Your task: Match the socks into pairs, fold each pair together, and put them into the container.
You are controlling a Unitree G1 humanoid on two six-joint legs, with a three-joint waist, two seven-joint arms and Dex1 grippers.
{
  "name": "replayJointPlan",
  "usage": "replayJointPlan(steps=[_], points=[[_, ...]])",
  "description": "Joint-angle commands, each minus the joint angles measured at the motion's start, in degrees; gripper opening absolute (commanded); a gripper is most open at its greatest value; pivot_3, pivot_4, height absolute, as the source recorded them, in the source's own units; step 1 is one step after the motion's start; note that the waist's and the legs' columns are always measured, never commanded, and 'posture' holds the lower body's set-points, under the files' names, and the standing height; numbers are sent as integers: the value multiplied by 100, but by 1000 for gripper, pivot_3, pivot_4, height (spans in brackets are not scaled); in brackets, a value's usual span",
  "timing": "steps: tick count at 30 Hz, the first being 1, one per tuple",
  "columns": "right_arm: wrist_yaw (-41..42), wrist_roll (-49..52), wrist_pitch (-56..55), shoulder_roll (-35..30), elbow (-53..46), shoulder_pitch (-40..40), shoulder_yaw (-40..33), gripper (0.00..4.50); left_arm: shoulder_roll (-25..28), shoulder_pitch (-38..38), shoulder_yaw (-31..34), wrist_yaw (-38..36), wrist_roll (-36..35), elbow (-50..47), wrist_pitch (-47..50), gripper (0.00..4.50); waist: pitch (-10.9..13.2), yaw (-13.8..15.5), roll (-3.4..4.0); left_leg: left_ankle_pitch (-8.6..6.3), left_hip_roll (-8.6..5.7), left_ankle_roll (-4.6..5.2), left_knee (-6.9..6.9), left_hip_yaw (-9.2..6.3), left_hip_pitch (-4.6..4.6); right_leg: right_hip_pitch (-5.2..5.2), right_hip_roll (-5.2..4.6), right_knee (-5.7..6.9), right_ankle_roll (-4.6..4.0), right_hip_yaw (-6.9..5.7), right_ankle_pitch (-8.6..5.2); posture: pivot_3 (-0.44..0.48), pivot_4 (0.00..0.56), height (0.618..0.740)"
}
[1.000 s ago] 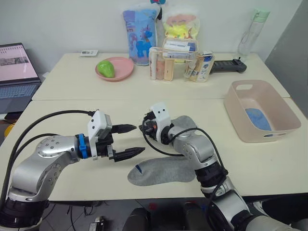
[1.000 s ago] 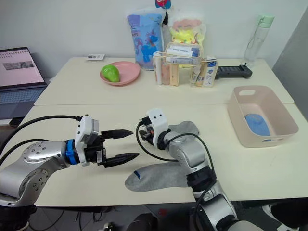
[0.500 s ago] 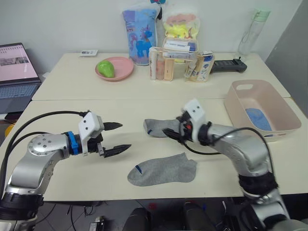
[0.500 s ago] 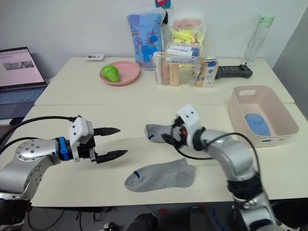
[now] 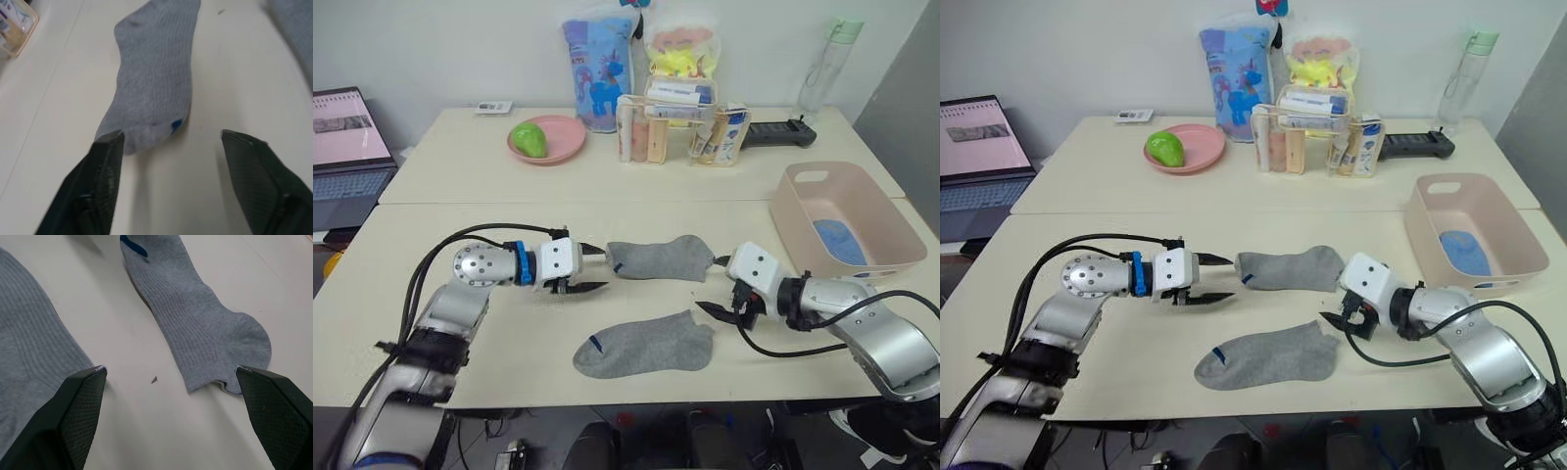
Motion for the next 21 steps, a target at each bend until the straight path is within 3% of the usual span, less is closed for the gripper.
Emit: replayJointPlan(steps=[1, 6, 13, 16, 21], points=[[142, -385, -525, -128, 325, -194, 74, 4500, -257, -449, -241, -119, 259, 693, -658, 1662, 0, 14, -1, 1, -1, -1, 0, 0, -1, 0, -1, -1, 0, 0, 0, 0, 150, 703], [354, -785, -1113, -127, 803, -383, 255, 4500, -470, -740, -391, -320, 349, 1187, -1198, 15, 1, 30, -2, 11, -3, -19, 3, -2, -5, -3, -4, -1, 0, -1, 0, 0, 150, 703], [712, -1302, -2221, -33, 1512, -613, 552, 4500, -529, -833, -398, -468, 384, 1442, -1496, 15, 1, -4, -3, 11, 0, -20, 4, -1, -5, -5, -2, 1, 0, -1, 0, 0, 150, 703], [843, -1562, -2833, 139, 2362, -983, 727, 4500, -519, -857, -342, -428, 382, 1520, -1529, 15, 1, -12, -3, 12, -1, -21, 4, -2, -4, -5, -2, 2, 0, -2, 0, 0, 150, 703], [1226, -1512, -2990, 477, 3283, -1352, 756, 3188, -526, -878, -321, -388, 386, 1570, -1575, 0, 1, -56, -3, 12, -1, -22, 6, -2, -4, -6, -2, 5, 0, -3, 0, 0, 150, 703]])
